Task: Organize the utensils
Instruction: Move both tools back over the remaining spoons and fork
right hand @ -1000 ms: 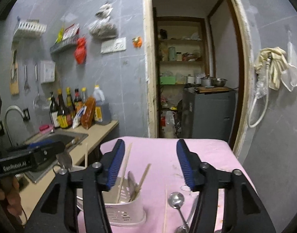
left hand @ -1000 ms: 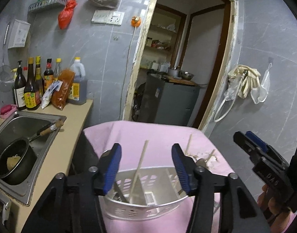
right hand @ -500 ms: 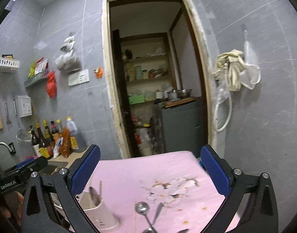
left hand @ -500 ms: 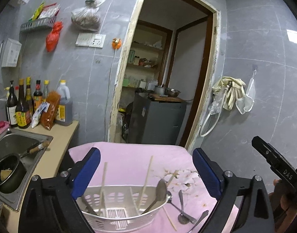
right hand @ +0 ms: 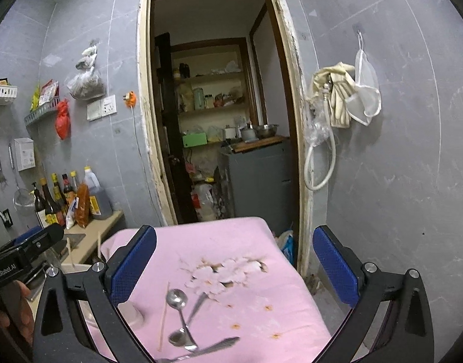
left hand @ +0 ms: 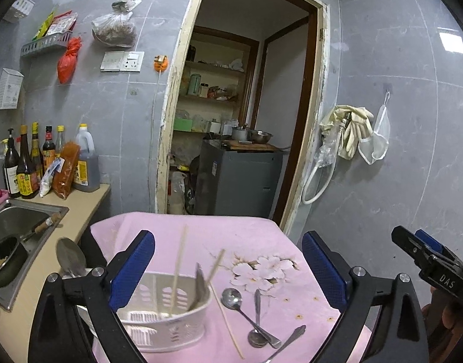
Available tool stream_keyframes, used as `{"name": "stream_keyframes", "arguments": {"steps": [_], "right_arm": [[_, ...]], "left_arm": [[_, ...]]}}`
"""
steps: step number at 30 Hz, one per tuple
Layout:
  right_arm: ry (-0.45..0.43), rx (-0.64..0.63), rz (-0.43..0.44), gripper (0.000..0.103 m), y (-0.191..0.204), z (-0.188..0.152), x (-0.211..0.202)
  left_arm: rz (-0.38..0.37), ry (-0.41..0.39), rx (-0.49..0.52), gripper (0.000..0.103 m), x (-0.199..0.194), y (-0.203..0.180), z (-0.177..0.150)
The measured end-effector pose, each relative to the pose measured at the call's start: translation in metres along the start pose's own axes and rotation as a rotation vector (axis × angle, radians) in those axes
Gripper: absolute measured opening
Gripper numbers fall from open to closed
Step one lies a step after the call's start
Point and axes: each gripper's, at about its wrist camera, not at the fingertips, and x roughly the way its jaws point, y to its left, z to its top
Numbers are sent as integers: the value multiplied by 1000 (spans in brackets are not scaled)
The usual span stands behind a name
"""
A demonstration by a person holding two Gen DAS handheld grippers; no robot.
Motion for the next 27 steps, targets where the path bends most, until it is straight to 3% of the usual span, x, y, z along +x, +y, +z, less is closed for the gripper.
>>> {"name": "stream_keyframes", "arguments": {"steps": [13, 22, 27], "right_arm": [[160, -42, 41, 102, -56, -27, 44], [281, -57, 164, 102, -76, -50, 94], [352, -64, 224, 101, -81, -71, 123]], "left_arm": [[64, 99, -24, 98, 25, -39, -34], [111, 201, -60, 98, 55, -53, -62], [128, 259, -88, 85, 74, -55, -75]]}}
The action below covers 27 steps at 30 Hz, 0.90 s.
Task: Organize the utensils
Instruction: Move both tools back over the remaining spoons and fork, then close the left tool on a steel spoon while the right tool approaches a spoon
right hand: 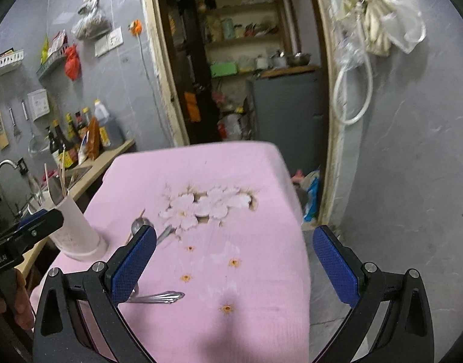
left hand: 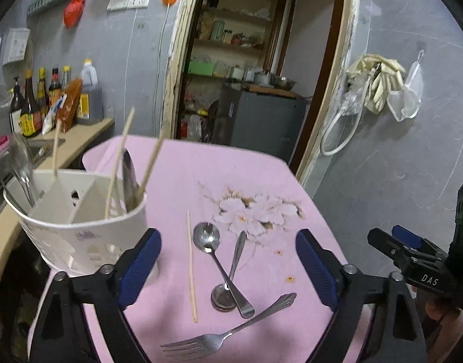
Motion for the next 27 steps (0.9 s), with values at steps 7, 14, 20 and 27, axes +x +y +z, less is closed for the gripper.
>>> {"name": "stream_keyframes", "arguments": {"steps": [7, 14, 20, 27], "right_arm": [[87, -10, 80, 84, -2, -11, 42], [174, -19, 183, 58, 5, -18, 85], [239, -54, 265, 37, 11, -19, 120], [305, -83, 374, 31, 18, -11, 154]], "left_arm": [[12, 123, -42, 60, 40, 3, -10], [25, 207, -98, 44, 81, 5, -25], [66, 213, -112, 43, 108, 6, -27], [100, 191, -121, 41, 127, 12, -13]]}}
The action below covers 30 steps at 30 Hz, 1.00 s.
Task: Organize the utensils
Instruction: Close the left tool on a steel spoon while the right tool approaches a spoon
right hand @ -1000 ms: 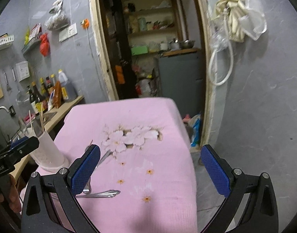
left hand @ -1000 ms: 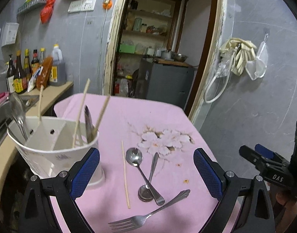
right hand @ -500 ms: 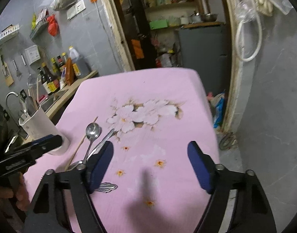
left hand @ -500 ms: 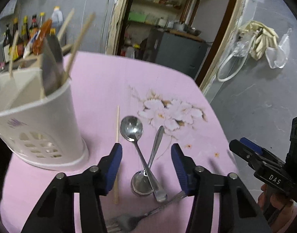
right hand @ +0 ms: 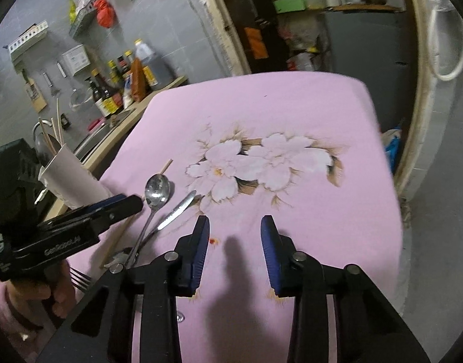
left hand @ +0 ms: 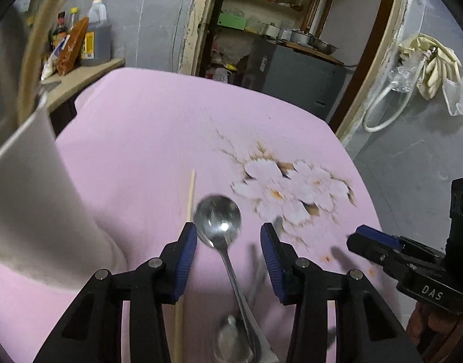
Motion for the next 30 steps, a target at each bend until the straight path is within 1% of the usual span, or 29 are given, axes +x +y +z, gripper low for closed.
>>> {"name": "stream_keyframes", "arguments": {"steps": [2, 3, 4, 6, 9, 17, 19, 20, 21, 22, 26, 30], "right_arm": [[22, 2, 38, 30, -2, 5, 10], [27, 3, 47, 27, -3, 5, 12], [35, 4, 57, 25, -4, 7, 16], [49, 10, 71, 25, -5, 8, 22], [58, 23, 91, 25, -7, 11, 30], [88, 25, 126, 25, -3, 17, 48], [101, 21, 137, 25, -2, 18, 52], [106, 18, 142, 23, -1, 18, 54], [111, 17, 144, 20, -2, 18, 55], [118, 15, 149, 20, -1, 18, 57], [133, 16, 175, 20, -1, 20, 62], [152, 21, 205, 20, -2, 24, 70]], "left_arm": [[9, 0, -6, 41, 4, 3, 6], [13, 0, -7, 39, 5, 5, 8], [15, 2, -7, 37, 8, 6, 9], [14, 13, -5, 34, 12, 7, 12], [16, 22, 18, 34, 18, 6, 13], [10, 73, 38, 33, 31, 4, 16], [-4, 86, 33, 30, 33, 5, 16], [-4, 89, 31, 28, 34, 5, 17], [-5, 91, 30, 27, 34, 5, 17], [-7, 93, 29, 27, 35, 5, 17], [-16, 102, 19, 26, 35, 6, 14], [-15, 112, 15, 21, 35, 7, 11]]}}
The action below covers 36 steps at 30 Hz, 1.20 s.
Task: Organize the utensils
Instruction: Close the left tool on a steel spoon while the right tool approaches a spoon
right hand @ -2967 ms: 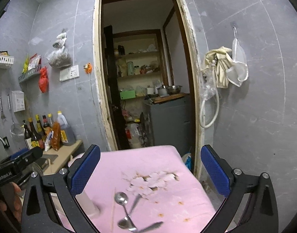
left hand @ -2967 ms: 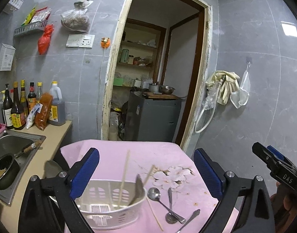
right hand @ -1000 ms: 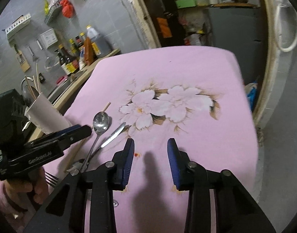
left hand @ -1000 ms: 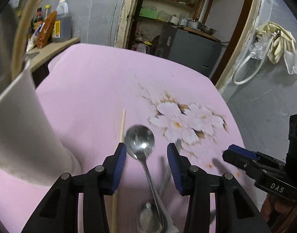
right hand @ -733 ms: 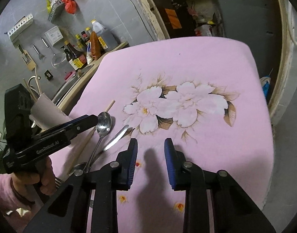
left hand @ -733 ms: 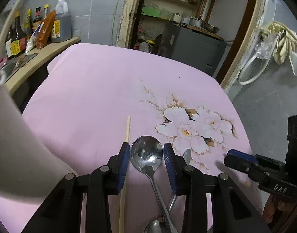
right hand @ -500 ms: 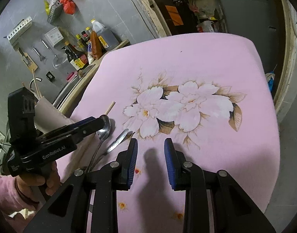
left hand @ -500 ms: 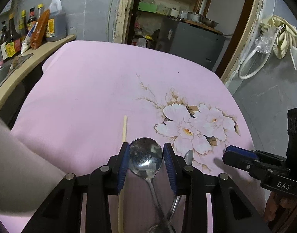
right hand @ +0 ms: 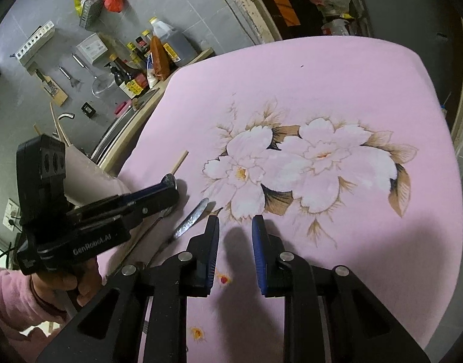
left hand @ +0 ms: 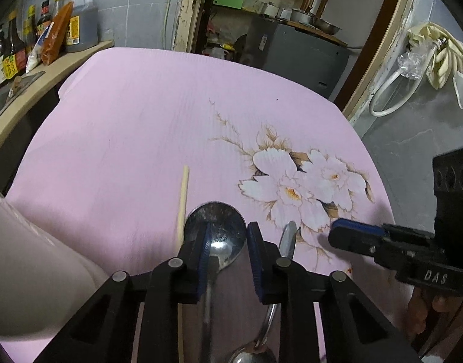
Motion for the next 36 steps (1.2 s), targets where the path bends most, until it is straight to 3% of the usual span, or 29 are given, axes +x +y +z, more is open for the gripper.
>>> {"name": "stream_keyframes", "arguments": {"steps": [10, 22, 26, 31, 36], "right_arm": [[48, 25, 78, 20, -3, 13, 22], [127, -13, 119, 20, 11, 25, 45], [147, -22, 130, 20, 15, 27, 50], [161, -42, 112, 2, 21, 25, 55], [132, -17, 108, 1, 16, 17, 48]], "left_arm": [[21, 27, -22, 6, -1, 1, -6], [34, 33, -60, 6, -11, 1, -15], [39, -5, -75, 6, -26, 0, -19], [76, -24, -101, 6, -38, 4, -23], [92, 15, -124, 6, -36, 10, -24]]}}
